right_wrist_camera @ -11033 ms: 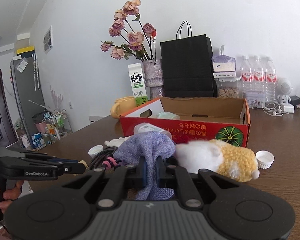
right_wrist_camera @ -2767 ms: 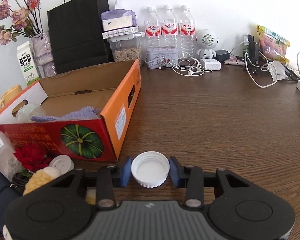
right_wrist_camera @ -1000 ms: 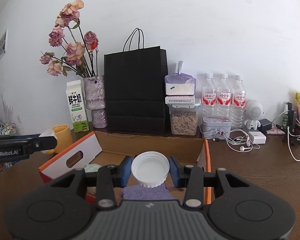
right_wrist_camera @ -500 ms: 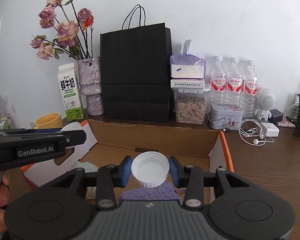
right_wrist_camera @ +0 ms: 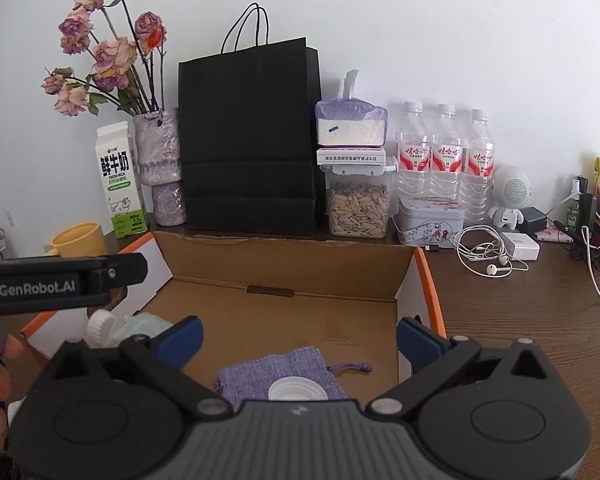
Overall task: Organize objects
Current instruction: 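Lower the cap into the box and open the left tool, then withdraw both tools from the box toward the plush toy and cable, then grasp the white-and-yellow plush toy with the right tool, then grasp the black braided cable with the left tool while the right tool holds the plush toy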
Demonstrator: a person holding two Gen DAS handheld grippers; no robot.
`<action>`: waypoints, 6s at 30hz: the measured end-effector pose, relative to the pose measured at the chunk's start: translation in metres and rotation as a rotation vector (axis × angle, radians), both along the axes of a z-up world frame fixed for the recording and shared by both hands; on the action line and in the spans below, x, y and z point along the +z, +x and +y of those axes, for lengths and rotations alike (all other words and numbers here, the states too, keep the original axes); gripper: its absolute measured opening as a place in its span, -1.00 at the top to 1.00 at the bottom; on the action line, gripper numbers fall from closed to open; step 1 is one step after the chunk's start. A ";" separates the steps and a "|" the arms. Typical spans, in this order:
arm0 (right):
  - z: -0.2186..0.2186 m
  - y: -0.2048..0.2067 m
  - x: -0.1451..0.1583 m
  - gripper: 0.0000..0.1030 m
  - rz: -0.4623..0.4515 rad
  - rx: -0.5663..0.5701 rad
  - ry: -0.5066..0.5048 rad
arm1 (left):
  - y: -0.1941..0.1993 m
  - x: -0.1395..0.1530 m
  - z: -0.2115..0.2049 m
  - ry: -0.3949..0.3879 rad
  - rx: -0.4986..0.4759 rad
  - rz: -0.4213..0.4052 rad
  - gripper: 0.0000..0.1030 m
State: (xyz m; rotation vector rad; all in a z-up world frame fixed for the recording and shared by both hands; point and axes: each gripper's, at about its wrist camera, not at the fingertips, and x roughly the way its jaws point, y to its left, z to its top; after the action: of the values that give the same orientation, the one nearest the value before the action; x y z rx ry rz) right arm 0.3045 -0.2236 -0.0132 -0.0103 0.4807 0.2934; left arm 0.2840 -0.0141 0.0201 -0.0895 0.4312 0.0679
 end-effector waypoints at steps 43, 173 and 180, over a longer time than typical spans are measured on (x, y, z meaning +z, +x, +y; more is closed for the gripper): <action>-0.038 -0.152 0.003 -1.00 -0.058 -0.022 -0.039 | -0.151 0.003 0.035 0.028 0.003 -0.006 -1.00; -0.055 -0.154 -0.057 0.10 0.176 0.021 0.076 | -0.174 -0.067 0.048 -0.102 -0.120 0.203 -0.83; -0.057 -0.161 -0.049 0.13 0.137 0.019 0.084 | -0.181 -0.051 0.048 -0.067 -0.112 0.151 -0.83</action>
State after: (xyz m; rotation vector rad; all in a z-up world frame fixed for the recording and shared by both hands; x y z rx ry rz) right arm 0.1431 -0.2810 -0.0627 0.0871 0.6045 0.3340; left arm 0.1033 0.0335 -0.0305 -0.1261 0.5889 -0.0503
